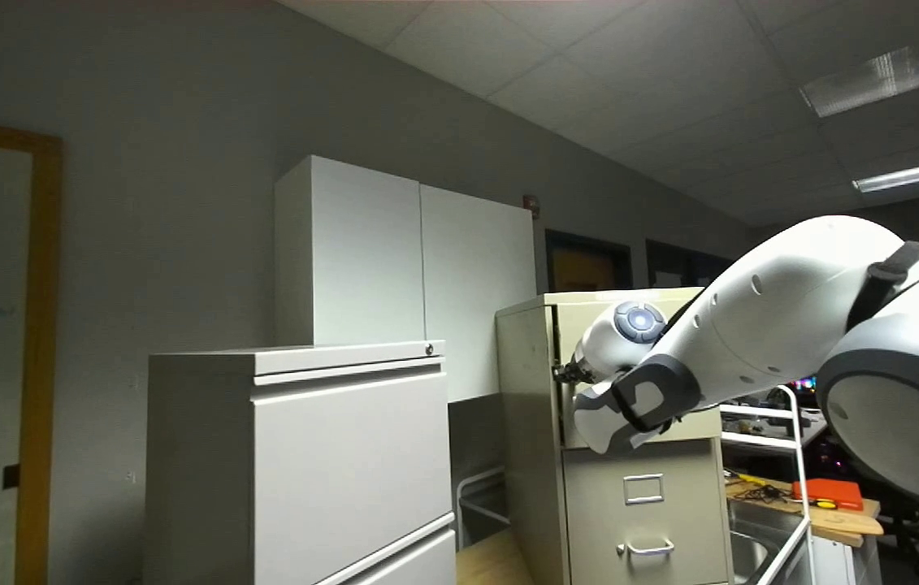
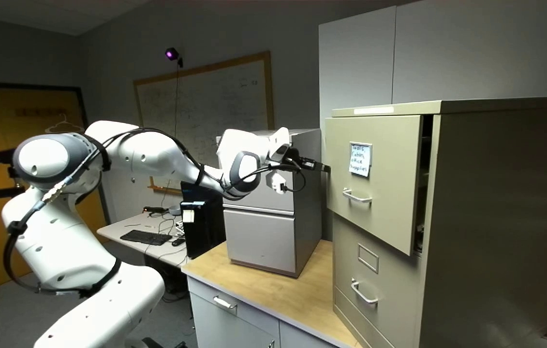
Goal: Close the top drawer of the right cabinet
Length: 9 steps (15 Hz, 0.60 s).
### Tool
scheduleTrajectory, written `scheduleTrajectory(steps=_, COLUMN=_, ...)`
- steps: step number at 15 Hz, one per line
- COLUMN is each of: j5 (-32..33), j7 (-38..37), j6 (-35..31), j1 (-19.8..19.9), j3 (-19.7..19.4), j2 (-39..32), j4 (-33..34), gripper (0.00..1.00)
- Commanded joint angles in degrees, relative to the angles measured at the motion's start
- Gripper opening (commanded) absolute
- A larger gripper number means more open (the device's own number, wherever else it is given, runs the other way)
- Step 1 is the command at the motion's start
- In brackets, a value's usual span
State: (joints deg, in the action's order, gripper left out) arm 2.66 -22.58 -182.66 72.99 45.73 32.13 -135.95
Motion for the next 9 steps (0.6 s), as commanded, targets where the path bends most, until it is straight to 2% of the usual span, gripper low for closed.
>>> scheduleTrajectory(steps=1, j5=-1.6, j7=2.1, j6=-3.3, j1=0.5, j3=2.7, j2=-11.2, j4=3.5, gripper=0.00)
scheduleTrajectory(steps=4, j5=-1.4, j7=2.2, j6=-0.4, j1=0.8, j3=3.3, j2=-11.1, j4=5.3, gripper=0.00)
scheduleTrajectory(steps=9, j5=-1.3, j7=2.5, j6=-1.1, j1=0.3, j3=2.8, j2=-11.2, j4=4.7, gripper=0.00)
